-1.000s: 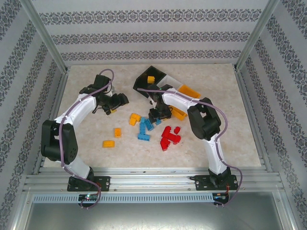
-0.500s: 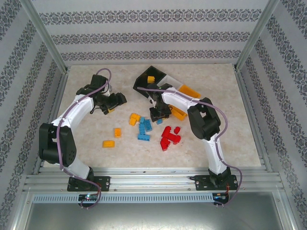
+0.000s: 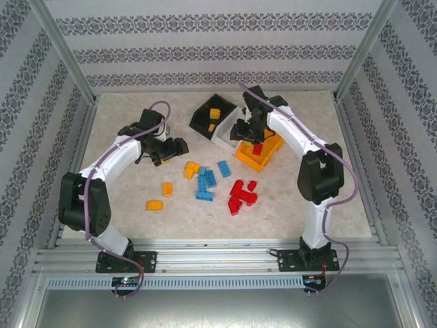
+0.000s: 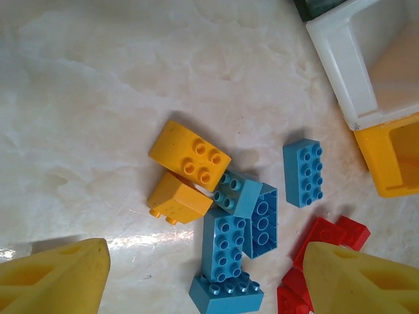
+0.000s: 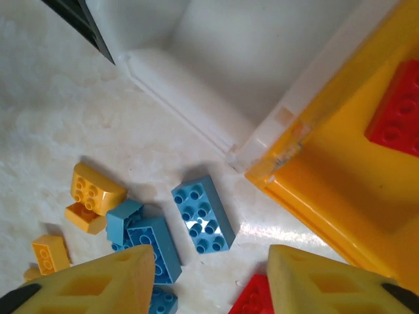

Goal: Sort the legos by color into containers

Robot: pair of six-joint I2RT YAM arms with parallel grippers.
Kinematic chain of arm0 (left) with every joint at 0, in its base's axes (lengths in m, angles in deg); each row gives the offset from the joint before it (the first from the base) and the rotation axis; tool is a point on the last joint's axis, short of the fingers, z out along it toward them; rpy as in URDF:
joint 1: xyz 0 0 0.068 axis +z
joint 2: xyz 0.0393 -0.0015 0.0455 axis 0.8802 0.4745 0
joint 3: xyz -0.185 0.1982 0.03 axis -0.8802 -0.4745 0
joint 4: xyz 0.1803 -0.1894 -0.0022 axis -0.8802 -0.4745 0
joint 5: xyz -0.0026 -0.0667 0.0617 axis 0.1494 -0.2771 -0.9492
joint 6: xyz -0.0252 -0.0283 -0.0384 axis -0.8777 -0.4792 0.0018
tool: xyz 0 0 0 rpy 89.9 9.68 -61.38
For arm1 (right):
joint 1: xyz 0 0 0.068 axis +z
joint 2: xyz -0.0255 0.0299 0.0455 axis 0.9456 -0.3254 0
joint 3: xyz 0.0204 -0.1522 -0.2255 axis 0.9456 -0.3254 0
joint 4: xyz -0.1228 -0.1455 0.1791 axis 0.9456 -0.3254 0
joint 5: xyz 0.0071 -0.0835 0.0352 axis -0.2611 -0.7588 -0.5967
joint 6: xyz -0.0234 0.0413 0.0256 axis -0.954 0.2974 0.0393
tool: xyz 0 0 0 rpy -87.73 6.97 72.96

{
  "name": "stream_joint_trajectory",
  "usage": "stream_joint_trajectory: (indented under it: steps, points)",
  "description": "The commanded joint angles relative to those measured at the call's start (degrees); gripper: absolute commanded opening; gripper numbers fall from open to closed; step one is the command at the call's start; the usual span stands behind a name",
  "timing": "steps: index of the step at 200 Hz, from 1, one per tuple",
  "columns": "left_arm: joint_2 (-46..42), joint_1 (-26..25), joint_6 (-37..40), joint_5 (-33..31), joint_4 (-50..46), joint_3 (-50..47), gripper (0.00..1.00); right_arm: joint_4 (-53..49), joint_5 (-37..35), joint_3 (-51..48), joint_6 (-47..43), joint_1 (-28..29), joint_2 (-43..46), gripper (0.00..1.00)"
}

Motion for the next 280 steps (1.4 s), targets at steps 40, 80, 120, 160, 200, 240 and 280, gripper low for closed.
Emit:
stream_joint_trajectory:
  steps: [40, 80, 120, 160, 200, 240, 280]
  points:
    - [0.01, -0.12, 0.54, -0.14, -1.18, -1.26, 0.79, -7.48, -5.83, -0.1, -11.72, 11.29, -7.85, 0.59]
    - [0.92, -0.12, 1.17, 0.03, -2.58, 0.16, 0.79, -5.66, -8.58, 0.78, -12.33, 12.65, -12.8, 0.59]
    - [0.68, -0.1, 1.89, -0.86, -3.85, 0.5, 0.79, -6.31, -12.6, 2.74, -12.8, 13.26, -16.24, 0.58]
    - [1.11, -0.12, 1.28, -0.4, -3.23, 0.12, 0.79, -6.41, -13.59, 3.29, -12.64, 12.85, -18.24, 0.56]
    - [1.63, -0.1, 1.27, -0.35, -3.29, 0.87, 0.79, -7.5, -15.68, 3.87, -11.99, 11.77, -17.99, 0.56]
    - [2.08, -0.1, 0.75, -0.18, -2.68, 0.61, 0.79, -5.51, -12.6, 1.12, -11.56, 12.74, -11.1, 0.55]
    - [2.41, -0.17, -0.46, 0.39, -1.15, 0.26, 0.79, -3.54, -11.8, -2.03, -9.11, 13.15, -5.46, 0.56]
